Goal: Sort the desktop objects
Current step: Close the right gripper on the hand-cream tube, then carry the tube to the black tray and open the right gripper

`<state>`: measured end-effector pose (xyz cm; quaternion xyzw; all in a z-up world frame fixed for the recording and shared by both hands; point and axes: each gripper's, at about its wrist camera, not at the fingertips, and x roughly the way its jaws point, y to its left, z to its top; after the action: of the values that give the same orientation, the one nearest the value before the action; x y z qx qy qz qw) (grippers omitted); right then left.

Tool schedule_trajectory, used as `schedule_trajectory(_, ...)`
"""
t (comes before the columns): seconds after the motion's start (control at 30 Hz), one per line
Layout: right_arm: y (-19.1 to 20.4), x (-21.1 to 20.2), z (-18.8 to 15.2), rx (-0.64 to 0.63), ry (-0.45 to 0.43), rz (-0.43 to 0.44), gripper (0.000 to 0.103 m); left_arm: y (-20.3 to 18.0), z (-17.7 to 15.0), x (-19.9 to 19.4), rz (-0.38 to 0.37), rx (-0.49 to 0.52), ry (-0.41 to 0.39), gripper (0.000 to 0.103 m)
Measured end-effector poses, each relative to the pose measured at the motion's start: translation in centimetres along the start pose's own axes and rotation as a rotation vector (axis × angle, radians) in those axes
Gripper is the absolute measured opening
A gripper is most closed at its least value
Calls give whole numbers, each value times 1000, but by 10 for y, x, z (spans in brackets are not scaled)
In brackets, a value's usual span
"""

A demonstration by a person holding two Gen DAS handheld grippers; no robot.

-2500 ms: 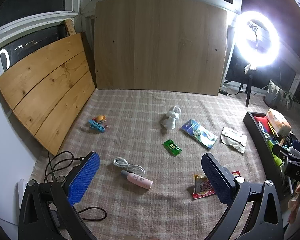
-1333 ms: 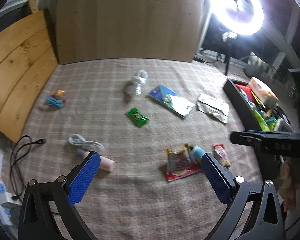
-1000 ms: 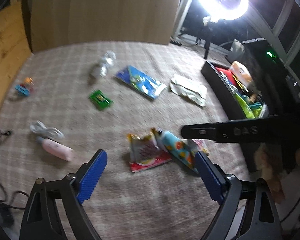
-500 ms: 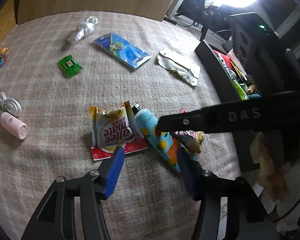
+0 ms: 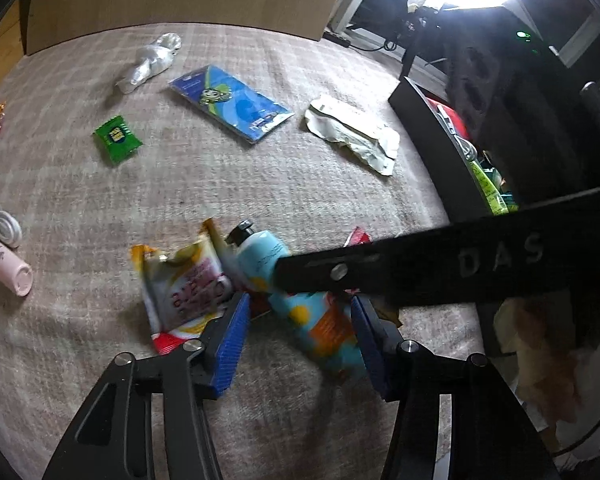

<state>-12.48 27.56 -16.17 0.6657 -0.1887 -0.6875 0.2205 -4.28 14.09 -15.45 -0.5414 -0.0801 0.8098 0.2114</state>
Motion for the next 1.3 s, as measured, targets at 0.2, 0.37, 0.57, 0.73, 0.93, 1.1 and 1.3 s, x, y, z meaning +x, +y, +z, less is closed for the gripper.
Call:
schedule_trajectory(0.2, -2, 2, -4, 25, 4, 52, 21, -2, 1, -2, 6, -4, -6, 50)
schedule_trajectory(0.37, -5, -7, -8, 50, -31, 88, 21, -14, 6, -11, 21, 24, -22, 50)
schedule_trajectory(0.57, -12, -44, -13, 69, -113, 115, 21, -45, 27, -23, -5, 72, -59, 50)
schedule_trajectory(0.73, -27, -85, -24, 101, -194, 109, 21, -89, 46, -23, -41, 158, -76, 50)
schedule_trajectory(0.93, -63, -132, -40, 166, -266, 82, 21, -143, 65, -9, -104, 239, -68, 50)
schedule_trajectory(1.1, -97, -169, -43, 207, -308, 45, 21, -183, 88, 10, -149, 287, -70, 50)
schedule_trajectory(1.3, -132, -200, -26, 237, -336, -32, 21, -214, 119, 39, -201, 283, -63, 50)
